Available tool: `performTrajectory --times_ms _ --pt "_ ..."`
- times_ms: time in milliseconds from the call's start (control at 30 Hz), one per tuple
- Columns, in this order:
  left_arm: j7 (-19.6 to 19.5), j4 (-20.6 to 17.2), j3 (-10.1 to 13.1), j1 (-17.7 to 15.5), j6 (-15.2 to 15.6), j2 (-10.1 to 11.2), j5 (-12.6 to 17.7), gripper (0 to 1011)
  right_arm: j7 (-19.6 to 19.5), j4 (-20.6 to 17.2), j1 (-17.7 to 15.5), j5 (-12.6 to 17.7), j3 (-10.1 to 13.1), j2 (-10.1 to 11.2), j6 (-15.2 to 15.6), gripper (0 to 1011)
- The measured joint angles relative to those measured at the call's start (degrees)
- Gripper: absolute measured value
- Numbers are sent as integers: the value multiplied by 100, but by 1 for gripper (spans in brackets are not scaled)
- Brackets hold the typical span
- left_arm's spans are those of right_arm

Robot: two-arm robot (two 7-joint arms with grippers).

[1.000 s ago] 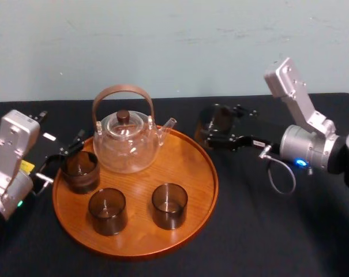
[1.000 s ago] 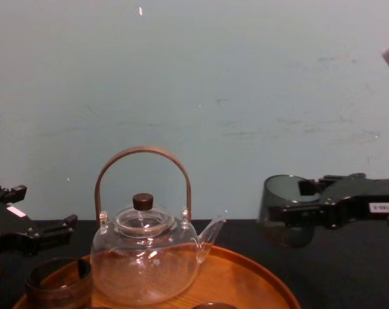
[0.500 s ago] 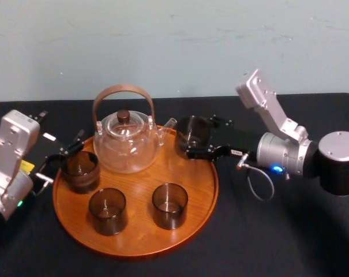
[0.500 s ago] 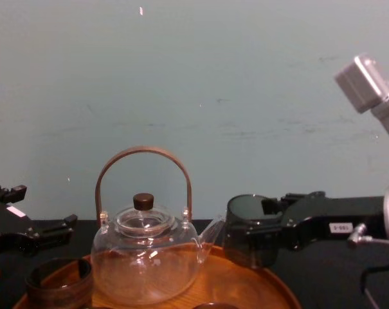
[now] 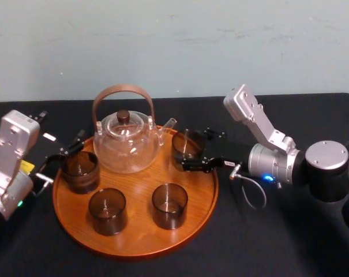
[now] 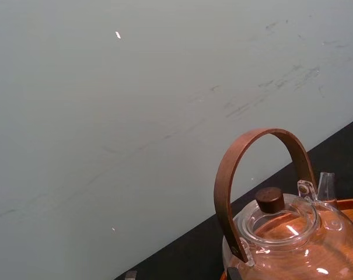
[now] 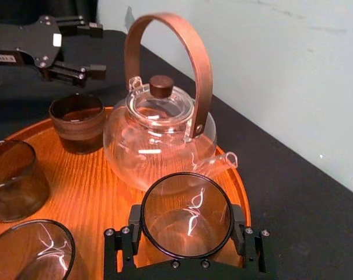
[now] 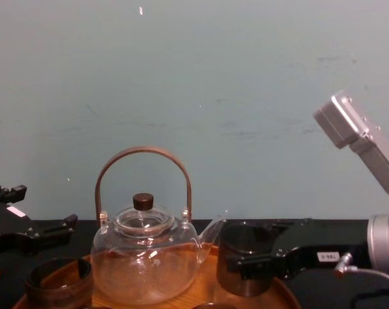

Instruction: Pick up the glass from the table and place it on the tray.

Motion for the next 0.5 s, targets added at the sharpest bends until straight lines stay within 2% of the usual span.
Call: performTrajectory --times_ms 500 --pt "0 0 0 0 0 0 0 1001 74 388 50 -82 -61 -135 -151 905"
